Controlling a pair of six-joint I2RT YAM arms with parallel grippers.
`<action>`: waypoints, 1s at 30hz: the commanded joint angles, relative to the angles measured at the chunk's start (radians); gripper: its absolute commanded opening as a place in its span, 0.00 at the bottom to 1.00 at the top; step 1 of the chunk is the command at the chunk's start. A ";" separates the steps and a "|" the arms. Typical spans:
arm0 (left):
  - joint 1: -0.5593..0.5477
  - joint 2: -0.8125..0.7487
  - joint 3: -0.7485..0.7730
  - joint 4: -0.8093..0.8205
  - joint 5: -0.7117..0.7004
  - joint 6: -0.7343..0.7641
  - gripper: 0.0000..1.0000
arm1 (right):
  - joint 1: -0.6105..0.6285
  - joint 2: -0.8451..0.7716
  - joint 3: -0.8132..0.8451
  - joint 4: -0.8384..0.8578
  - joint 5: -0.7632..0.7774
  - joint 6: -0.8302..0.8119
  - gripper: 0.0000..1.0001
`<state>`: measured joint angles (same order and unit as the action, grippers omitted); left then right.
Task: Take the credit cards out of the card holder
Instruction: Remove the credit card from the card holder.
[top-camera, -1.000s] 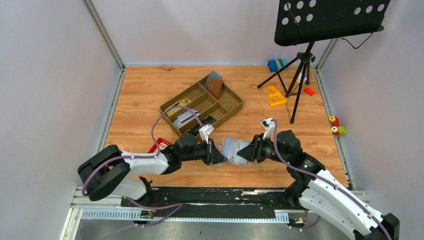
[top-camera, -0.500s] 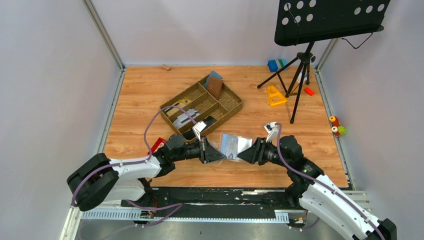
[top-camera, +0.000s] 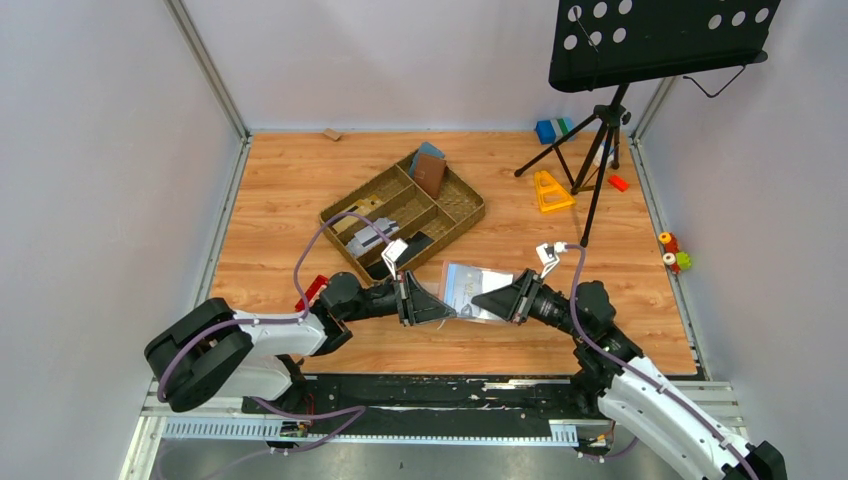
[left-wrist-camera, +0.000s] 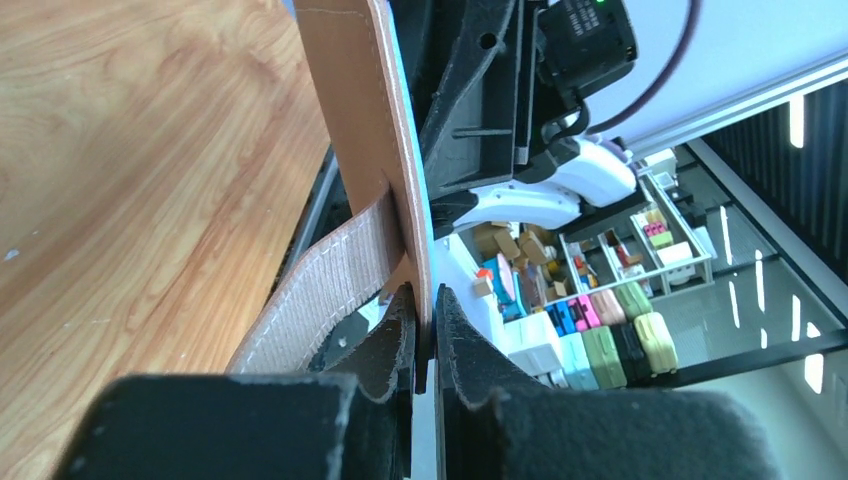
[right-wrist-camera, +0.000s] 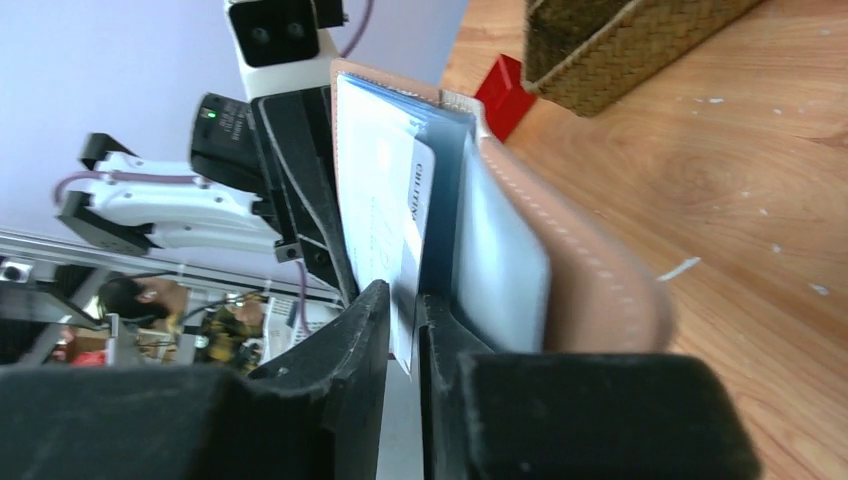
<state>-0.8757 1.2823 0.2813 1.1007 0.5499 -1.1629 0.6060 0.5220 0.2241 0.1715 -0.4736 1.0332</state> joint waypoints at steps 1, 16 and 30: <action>-0.002 -0.009 -0.006 0.143 0.023 -0.025 0.00 | -0.008 -0.053 -0.036 0.161 0.002 0.116 0.13; -0.001 -0.027 0.016 0.013 0.007 0.053 0.00 | -0.009 -0.038 -0.033 0.260 -0.061 0.120 0.00; 0.137 -0.418 -0.068 -0.361 -0.156 0.136 0.00 | -0.011 -0.211 -0.001 -0.110 0.091 0.013 0.00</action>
<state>-0.7742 0.9951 0.1951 0.9348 0.4713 -1.1164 0.5941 0.3351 0.1730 0.1593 -0.4339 1.0893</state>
